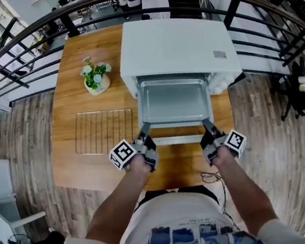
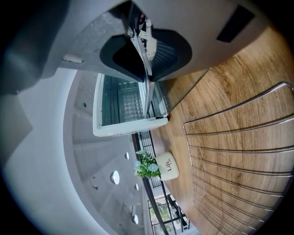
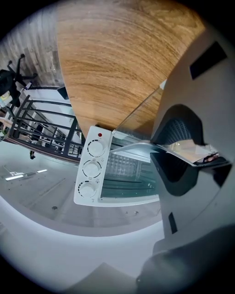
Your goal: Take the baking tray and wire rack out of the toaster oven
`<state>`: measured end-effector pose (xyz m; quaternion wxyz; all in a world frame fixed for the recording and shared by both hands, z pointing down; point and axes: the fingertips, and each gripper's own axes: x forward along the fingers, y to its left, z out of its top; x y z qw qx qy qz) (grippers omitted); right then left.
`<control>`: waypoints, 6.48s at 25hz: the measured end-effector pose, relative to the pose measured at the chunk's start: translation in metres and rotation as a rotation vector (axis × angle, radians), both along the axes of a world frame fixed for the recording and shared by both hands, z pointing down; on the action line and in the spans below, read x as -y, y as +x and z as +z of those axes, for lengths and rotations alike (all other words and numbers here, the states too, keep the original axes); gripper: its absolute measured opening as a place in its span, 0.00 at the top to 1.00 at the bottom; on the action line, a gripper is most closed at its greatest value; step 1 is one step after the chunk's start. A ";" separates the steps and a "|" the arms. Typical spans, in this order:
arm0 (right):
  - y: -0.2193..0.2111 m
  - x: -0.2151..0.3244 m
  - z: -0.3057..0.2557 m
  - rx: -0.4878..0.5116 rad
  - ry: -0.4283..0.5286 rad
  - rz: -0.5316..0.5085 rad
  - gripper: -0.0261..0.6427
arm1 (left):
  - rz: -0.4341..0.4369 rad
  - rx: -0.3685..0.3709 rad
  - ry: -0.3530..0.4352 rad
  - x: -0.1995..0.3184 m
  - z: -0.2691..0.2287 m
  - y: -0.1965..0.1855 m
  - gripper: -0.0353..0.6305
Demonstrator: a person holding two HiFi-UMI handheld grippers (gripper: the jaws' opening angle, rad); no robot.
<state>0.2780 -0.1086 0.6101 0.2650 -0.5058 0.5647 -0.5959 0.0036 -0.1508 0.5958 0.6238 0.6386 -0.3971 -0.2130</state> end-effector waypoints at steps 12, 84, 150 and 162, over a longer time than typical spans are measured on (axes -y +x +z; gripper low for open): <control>-0.003 -0.035 0.000 -0.020 -0.009 -0.002 0.89 | 0.029 0.008 -0.007 -0.035 0.001 -0.005 0.87; -0.371 -0.044 0.043 0.052 -0.059 -0.202 0.90 | -0.162 0.038 0.019 -0.067 0.036 -0.376 0.87; -0.168 -0.179 -0.061 -0.694 0.216 -0.745 0.96 | 0.355 0.967 0.274 -0.167 -0.038 -0.115 0.75; -0.087 -0.252 -0.087 -0.820 0.332 -0.833 0.96 | 0.594 0.709 0.485 -0.282 -0.110 0.043 0.94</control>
